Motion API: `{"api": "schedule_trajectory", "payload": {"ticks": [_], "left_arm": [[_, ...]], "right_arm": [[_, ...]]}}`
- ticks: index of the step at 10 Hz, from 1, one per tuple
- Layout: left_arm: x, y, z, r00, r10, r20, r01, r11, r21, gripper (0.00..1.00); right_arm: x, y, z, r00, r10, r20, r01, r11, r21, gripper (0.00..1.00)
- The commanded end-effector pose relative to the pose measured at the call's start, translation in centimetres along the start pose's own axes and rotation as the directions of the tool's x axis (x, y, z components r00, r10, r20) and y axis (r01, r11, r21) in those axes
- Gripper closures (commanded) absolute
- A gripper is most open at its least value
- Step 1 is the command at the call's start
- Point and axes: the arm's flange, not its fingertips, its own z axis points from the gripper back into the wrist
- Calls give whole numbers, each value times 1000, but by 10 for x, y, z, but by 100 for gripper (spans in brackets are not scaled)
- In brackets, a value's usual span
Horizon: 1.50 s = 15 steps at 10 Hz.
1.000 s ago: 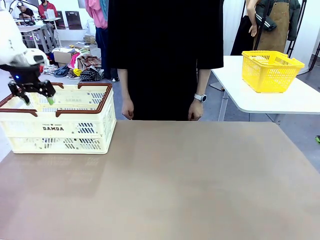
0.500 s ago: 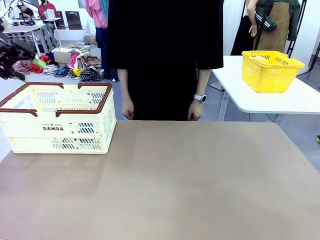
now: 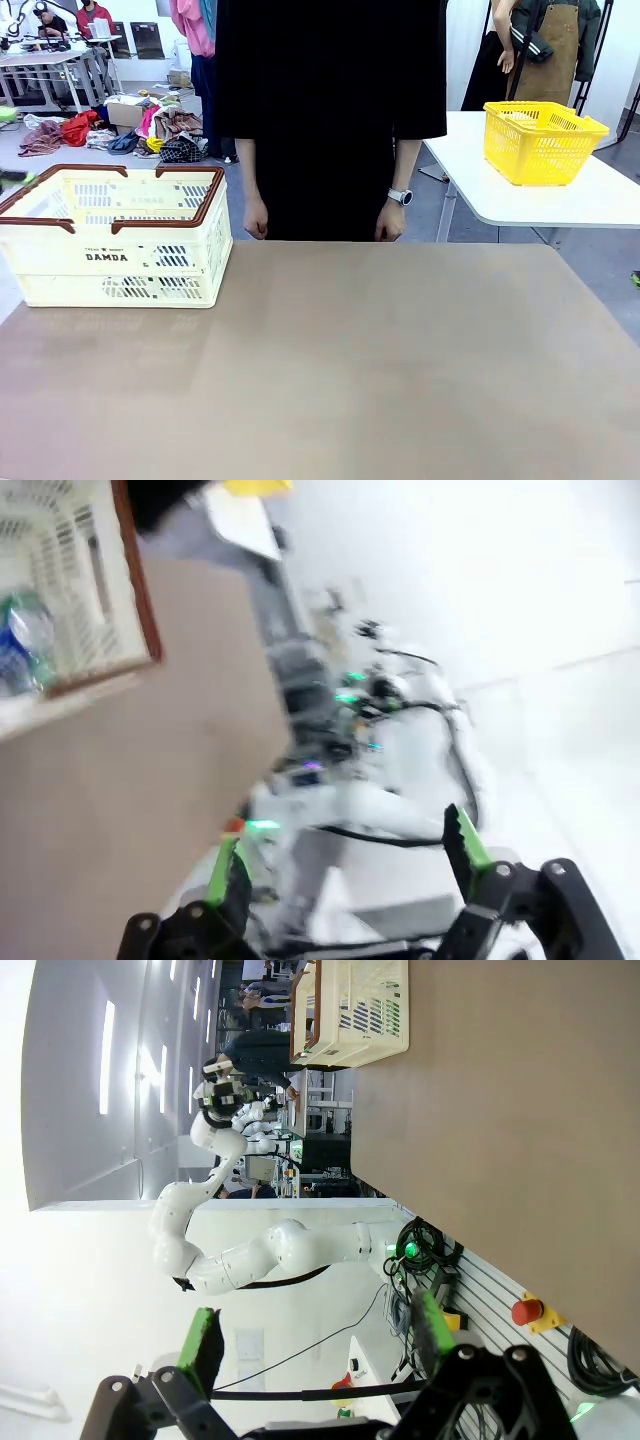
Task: Place the drinks into the Shopping basket.
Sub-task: Pick up one drink and place it into the Shopping basket.
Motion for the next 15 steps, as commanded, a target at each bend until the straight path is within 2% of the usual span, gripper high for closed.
{"api": "schedule_trajectory", "payload": {"ticks": [1,3,5,6,15], "left_arm": [[-5,48,22,983,184,-14,-184,982,-46,0],[-23,69,26,968,249,-28,-250,967,-39,0],[-11,76,12,971,219,-98,-212,974,79,0],[-26,86,30,968,249,-26,-250,967,-52,0],[-26,86,30,968,249,-26,-250,967,-52,0]], "right_arm": [[3,8,-1,1000,-16,12,16,1000,18,0],[3,8,-1,1000,-16,12,16,1000,18,0],[3,8,-1,1000,-16,12,16,1000,18,0],[3,8,-1,1000,-16,12,16,1000,18,0],[3,8,-1,1000,-16,12,16,1000,18,0]]}}
